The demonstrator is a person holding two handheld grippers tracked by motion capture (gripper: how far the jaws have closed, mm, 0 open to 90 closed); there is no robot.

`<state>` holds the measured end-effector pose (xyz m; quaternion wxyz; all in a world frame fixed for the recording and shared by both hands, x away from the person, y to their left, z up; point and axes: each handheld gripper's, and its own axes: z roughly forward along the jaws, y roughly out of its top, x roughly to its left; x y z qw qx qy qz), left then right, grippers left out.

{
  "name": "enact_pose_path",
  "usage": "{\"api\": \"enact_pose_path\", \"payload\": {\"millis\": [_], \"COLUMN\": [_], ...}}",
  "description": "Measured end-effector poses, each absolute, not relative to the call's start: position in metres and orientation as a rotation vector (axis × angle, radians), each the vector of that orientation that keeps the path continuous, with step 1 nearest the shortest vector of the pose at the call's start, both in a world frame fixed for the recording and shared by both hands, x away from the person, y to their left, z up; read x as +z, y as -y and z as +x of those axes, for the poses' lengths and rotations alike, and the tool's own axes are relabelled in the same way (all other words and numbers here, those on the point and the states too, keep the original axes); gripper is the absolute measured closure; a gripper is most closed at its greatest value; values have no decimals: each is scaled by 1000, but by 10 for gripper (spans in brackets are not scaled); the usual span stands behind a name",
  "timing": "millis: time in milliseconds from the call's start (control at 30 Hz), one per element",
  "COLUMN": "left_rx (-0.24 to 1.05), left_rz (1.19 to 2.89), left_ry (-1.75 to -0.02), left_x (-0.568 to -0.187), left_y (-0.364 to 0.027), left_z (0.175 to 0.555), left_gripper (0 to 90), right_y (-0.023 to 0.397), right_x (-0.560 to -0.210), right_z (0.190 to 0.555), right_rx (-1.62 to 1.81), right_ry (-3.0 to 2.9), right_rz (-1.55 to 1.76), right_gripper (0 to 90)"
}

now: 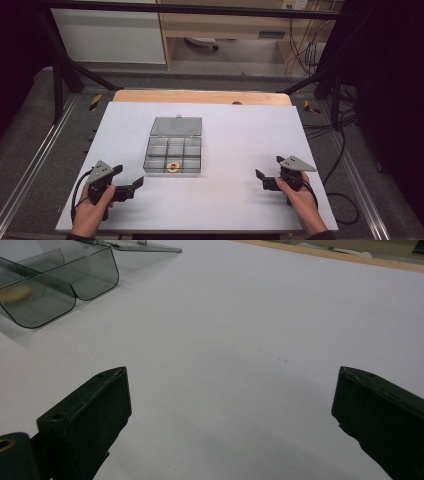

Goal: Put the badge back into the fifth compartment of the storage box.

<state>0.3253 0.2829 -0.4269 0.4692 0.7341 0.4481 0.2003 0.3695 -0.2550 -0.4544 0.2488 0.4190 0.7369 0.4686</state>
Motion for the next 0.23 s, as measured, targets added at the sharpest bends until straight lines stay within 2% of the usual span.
{"api": "enact_pose_path", "payload": {"millis": [233], "left_rx": [485], "left_rz": [1803], "left_ry": [-1096], "left_x": [-428], "left_y": [-282], "left_z": [326], "left_gripper": [68], "right_y": [250], "right_x": [-453], "right_z": [382], "right_rx": [1264], "right_ry": [-2007], "right_rz": [1164], "right_gripper": [45]}}
